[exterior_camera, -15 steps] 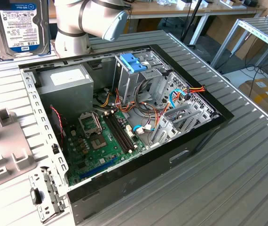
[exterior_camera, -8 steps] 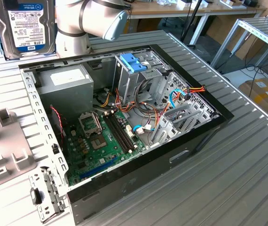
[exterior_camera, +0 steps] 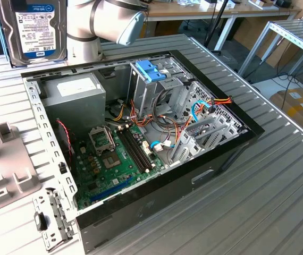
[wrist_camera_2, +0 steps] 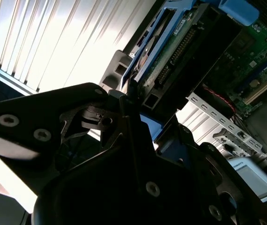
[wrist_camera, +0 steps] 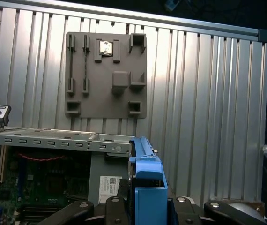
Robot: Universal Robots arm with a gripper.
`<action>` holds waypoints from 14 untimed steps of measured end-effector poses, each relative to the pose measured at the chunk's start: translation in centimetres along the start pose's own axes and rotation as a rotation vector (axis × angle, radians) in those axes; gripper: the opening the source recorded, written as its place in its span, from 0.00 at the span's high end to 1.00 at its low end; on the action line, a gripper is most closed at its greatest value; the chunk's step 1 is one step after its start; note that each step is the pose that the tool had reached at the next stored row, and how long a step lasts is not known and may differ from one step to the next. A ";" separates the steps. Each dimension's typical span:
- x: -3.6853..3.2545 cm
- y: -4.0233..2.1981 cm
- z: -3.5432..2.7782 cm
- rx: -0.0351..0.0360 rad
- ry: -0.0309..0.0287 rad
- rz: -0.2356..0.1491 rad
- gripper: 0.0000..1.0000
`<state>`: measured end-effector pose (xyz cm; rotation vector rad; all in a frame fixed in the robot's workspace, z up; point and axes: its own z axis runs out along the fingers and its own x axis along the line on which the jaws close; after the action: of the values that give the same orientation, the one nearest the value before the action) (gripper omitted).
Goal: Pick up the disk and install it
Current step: 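Pick up the disk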
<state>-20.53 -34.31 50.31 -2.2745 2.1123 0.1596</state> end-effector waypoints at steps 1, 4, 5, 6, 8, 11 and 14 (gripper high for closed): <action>0.01 -0.07 0.00 0.0000 0.0000 0.000 0.63; 0.03 -0.36 0.01 0.0000 0.0000 0.000 0.63; 0.04 -0.46 0.01 0.0000 0.0000 0.000 0.63; 0.06 -0.59 0.02 0.0000 0.0000 0.000 0.63; 0.08 -0.72 0.03 0.0000 0.0000 0.000 0.63; 0.10 -0.94 0.03 0.0000 0.0000 0.000 0.63; 0.13 -1.26 0.04 -0.0001 0.0001 0.000 0.63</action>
<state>-19.27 -34.34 50.20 -2.2746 2.1124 0.1595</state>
